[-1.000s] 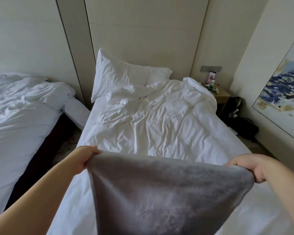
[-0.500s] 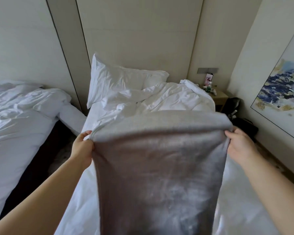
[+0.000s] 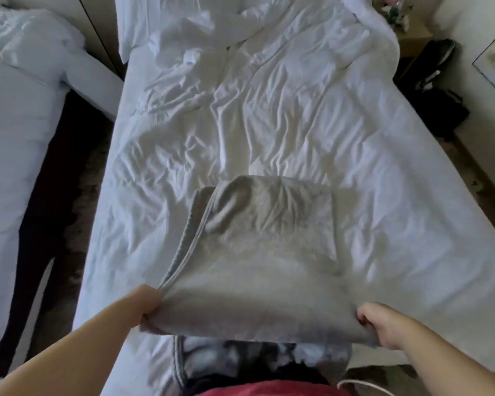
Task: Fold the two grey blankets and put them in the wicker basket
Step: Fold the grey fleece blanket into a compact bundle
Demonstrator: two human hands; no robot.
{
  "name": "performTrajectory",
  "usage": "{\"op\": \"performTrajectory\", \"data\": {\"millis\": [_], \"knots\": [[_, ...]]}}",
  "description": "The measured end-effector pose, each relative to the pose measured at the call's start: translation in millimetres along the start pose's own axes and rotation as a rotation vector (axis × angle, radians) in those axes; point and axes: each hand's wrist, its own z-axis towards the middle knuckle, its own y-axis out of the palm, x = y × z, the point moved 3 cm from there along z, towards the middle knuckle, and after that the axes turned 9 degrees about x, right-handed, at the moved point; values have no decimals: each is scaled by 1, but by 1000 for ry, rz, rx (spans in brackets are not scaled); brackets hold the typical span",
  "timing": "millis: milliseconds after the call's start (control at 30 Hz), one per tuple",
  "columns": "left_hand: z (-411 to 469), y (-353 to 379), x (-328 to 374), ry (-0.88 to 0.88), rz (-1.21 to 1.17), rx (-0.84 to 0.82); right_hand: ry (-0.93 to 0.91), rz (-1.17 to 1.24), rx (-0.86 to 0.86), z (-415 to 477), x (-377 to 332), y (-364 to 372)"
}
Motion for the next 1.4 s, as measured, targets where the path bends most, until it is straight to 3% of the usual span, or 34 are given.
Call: {"op": "performTrajectory", "data": {"millis": [167,300,533,733,900,1067,1133,1267,1400], "knots": [[11,25,-21,3,-73,-105,105,72,-77,17,9,18],[30,25,-3,32,-217,25,-2,123,42,35,-18,20],[72,48,49,422,58,218,-37,500,118,76,-73,39],[86,58,74,324,153,191,12,572,50,84,-98,42],[93,50,70,-50,-473,111,119,405,-113,80,-102,32],[85,17,61,-84,-610,255,133,356,-163,58,-111,18],[76,-3,67,-113,-657,235,97,343,-153,40,-127,9],[50,-75,125,-87,-991,120,-112,382,-147,-21,-206,-24],[2,-187,216,218,-1329,13,-553,674,-213,-127,-325,-72]]}}
